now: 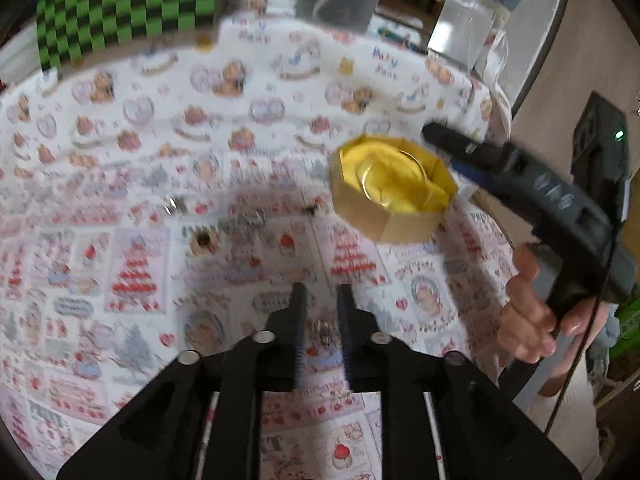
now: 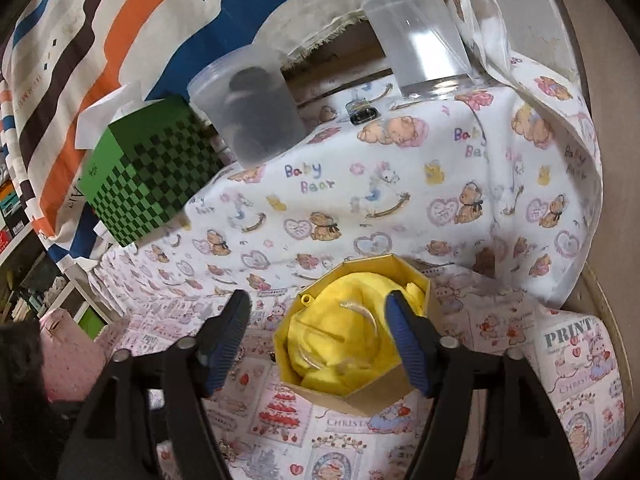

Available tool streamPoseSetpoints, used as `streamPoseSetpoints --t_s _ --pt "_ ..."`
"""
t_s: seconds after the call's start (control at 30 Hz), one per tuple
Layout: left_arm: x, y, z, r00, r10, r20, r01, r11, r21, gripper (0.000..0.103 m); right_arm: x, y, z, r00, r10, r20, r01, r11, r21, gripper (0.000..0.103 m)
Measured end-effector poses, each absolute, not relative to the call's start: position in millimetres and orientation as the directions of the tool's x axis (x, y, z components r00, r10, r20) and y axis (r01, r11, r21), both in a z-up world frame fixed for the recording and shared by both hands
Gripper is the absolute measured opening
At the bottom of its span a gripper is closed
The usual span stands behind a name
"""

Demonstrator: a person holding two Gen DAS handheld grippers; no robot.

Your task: Organize jewelry

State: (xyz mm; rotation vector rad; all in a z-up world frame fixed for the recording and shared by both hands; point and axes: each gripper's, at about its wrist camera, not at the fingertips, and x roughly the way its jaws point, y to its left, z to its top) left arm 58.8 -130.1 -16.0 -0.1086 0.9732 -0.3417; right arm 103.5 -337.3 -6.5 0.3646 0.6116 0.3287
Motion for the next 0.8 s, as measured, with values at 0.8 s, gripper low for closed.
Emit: streamPoseSetpoints --t_s 0.8 --pt "97.1 -149.6 5.8 0.526 -0.391 -0.755 0.272 0.919 -0.287 0.014 88.3 -379.3 -3.4 0.811 0.294 -0.506 -0.002 0.866 0.500 0.076"
